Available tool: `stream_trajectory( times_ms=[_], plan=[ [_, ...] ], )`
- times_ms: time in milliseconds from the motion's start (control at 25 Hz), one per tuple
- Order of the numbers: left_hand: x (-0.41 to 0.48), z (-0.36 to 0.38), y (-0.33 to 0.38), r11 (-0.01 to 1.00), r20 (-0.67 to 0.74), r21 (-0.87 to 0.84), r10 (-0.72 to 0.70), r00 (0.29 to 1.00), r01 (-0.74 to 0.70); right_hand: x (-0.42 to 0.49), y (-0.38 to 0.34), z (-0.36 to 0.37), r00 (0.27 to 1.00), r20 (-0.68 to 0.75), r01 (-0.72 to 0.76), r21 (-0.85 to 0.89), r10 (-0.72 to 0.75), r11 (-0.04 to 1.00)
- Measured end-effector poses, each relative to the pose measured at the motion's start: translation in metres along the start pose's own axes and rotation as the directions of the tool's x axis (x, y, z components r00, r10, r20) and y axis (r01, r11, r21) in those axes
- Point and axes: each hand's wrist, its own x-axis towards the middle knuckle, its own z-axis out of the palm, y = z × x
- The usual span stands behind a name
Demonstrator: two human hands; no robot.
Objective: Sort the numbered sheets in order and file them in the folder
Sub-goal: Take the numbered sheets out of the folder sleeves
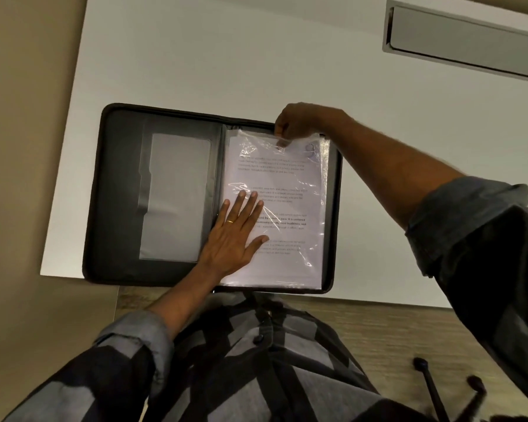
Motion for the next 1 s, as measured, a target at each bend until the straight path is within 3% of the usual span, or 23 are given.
stream_trajectory(
  times_ms=[160, 360, 600, 800, 920, 1000],
  plan=[
    [0.015, -0.004, -0.005, 0.999, -0.01, 0.041, 0.002, 1.0, -0.001, 0.007, 0.01, 0.001, 0.997, -0.081, 0.02, 0.046, -0.016, 0.999],
    [0.017, -0.002, -0.004, 0.999, -0.033, 0.035, 0.004, 0.999, -0.003, 0.006, 0.025, -0.008, 0.998, -0.052, 0.039, 0.083, -0.035, 0.996],
    [0.01, 0.002, -0.004, 0.997, -0.042, 0.033, 0.067, 0.997, -0.065, 0.011, 0.056, -0.027, 0.948, -0.31, 0.036, 0.328, 0.072, 0.944],
    [0.008, 0.004, -0.005, 0.997, -0.03, 0.043, 0.06, 0.998, -0.059, 0.023, 0.073, -0.049, 0.857, -0.502, 0.105, 0.395, 0.119, 0.913],
    [0.009, 0.002, -0.005, 0.998, -0.031, 0.042, 0.052, 0.998, -0.05, 0.024, 0.075, -0.059, 0.83, -0.536, 0.218, 0.563, 0.152, 0.798],
    [0.008, 0.003, -0.003, 0.998, -0.034, 0.037, 0.051, 0.998, -0.049, 0.019, 0.077, -0.055, 0.862, -0.467, 0.252, 0.732, 0.197, 0.633]
  ],
)
